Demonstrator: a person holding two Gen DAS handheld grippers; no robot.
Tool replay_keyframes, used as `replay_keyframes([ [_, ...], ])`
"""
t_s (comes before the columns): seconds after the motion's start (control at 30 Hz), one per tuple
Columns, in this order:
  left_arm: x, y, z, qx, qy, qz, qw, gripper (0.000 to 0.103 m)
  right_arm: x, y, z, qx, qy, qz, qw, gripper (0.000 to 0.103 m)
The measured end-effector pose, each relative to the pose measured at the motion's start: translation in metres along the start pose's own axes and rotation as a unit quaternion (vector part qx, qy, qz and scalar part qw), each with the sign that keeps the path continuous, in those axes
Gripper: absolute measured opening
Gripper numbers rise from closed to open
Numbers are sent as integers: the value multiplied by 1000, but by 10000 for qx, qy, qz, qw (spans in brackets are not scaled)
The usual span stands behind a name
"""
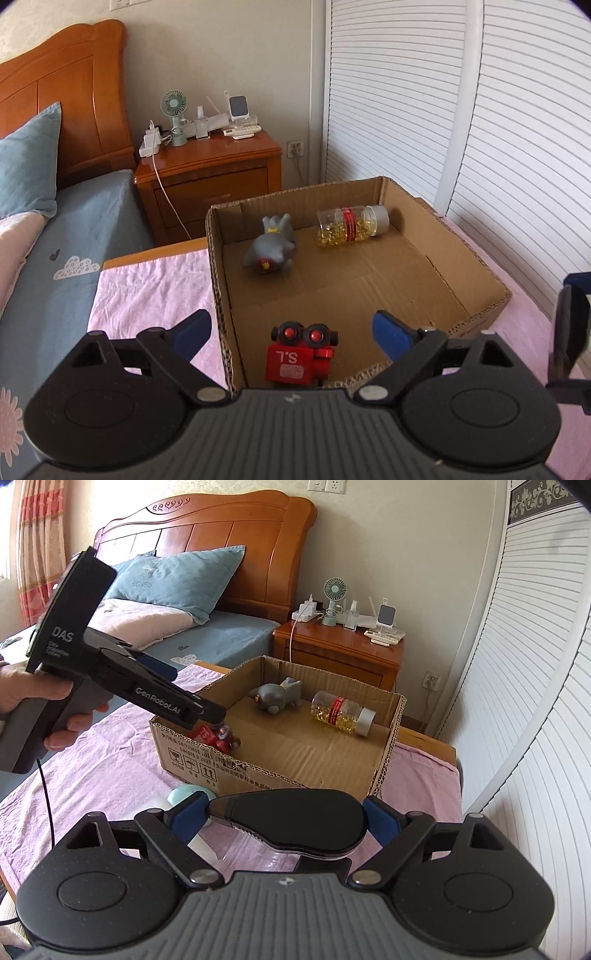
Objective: Organize rigid objects
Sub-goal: 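Carry the red train with the left gripper into the box and release, then lower the black oval case into the box with the right gripper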
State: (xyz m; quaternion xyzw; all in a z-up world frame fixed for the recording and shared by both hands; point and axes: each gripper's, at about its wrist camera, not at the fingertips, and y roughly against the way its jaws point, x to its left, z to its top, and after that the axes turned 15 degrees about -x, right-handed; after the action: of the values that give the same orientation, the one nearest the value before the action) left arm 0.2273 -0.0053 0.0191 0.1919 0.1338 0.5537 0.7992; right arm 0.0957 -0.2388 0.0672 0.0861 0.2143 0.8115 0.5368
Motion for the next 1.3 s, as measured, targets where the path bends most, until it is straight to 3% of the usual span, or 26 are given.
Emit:
replay_keyframes([
  [0.17,-2,33,-7,159,335,97,9993,99,-2,1,2,-78,-106,-25,9999,93],
  [0.33,-10,61,-17,32,357,342,9988,101,-4,-5,4,-39,-251,-5,9997,93],
  [0.57,-17,80,-29,-48,411,198,9989,101,-9,-20,21,-47,-396,-167,9991,93],
  [0.9,-17,90,-43,-153,373,322,9987,102,-18,-73,47,178,-758,-239,9967,93],
  [1.3,5,88,-54,-146,649,453,9968,102,-18,-126,41,628,-836,-440,9935,93],
])
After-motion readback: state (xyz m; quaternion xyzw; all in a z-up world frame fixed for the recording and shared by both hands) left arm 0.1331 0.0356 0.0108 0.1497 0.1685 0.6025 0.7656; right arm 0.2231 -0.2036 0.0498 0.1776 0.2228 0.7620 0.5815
